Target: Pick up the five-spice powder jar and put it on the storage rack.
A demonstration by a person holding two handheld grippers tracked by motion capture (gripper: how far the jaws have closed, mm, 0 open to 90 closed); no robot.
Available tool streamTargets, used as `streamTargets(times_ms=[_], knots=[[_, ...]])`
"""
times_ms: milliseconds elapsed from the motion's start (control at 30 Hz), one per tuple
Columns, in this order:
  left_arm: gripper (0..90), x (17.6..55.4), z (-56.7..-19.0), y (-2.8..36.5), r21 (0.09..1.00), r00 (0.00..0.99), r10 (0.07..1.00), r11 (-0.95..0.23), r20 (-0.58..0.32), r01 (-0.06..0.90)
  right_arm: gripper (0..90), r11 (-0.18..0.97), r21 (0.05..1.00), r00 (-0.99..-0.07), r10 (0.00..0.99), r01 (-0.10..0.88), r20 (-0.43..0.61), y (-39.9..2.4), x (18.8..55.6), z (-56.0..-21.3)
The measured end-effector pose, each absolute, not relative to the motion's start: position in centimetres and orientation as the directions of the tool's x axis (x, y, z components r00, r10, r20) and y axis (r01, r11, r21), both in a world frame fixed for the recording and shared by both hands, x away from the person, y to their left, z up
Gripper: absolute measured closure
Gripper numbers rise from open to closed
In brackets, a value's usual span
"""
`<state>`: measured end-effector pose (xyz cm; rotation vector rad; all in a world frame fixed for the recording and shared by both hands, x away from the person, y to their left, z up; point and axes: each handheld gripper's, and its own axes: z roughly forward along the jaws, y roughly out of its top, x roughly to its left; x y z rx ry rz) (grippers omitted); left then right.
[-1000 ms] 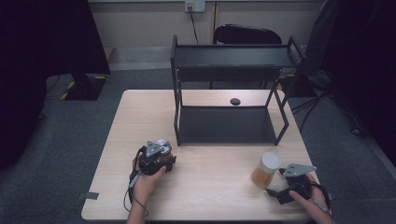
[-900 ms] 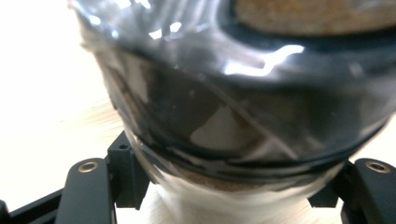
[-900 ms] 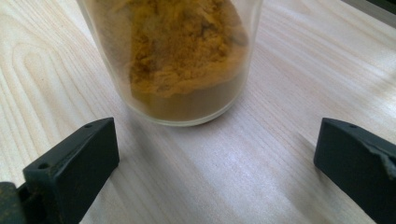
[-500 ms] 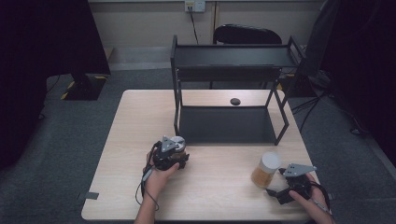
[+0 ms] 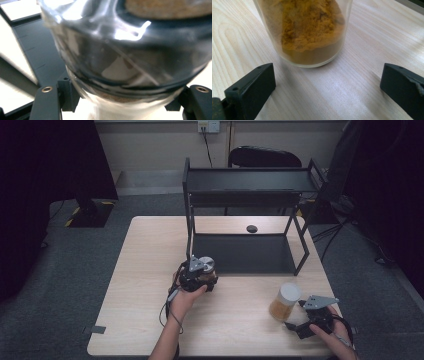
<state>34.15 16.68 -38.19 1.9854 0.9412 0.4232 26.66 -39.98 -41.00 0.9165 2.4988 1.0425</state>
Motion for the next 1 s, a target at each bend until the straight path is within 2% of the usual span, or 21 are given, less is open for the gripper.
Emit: streamTargets(times_ms=[1000], knots=[[31.7,38.5,-33.6,13.3,0.836,0.675,0.734,-0.322,-0.075,0.443,0.0,0.538,0.714,-0.759,0.651,0.447,-0.015,-40.0,26.7,-41.0]])
